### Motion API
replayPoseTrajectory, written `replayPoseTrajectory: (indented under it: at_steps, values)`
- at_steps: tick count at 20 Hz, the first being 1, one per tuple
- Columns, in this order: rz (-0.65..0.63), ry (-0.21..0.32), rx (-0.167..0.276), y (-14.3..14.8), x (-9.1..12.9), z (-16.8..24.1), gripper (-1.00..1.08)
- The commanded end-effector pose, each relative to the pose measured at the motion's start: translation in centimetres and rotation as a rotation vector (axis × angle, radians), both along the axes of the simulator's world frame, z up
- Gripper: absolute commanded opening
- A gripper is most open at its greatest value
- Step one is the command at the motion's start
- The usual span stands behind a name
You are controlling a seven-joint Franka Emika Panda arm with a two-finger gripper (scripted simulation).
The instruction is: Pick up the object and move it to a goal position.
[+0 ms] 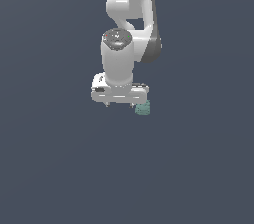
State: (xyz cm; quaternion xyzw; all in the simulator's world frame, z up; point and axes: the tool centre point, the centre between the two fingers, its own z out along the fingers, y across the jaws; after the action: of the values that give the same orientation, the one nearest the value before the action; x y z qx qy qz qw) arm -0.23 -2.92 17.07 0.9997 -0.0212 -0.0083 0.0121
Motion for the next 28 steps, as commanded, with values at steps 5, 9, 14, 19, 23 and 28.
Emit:
replayPoseTrajectory:
  at_steps: [5,9,14,19,23,28]
  values:
    - [-0.008,-0.004,0.004,2.5,-1.2,-1.7,1.0]
    - [-0.017,-0.008,0.009,5.0,-2.8,-3.4,1.0]
    - [-0.031,-0.013,0.016,8.4,-5.4,-5.8,1.0]
    - [-0.041,-0.016,0.021,10.5,-7.4,-7.3,1.0]
    - [-0.045,-0.017,0.023,11.3,-8.3,-7.9,1.0]
    - [-0.044,-0.017,0.023,11.4,-8.4,-8.0,1.0]
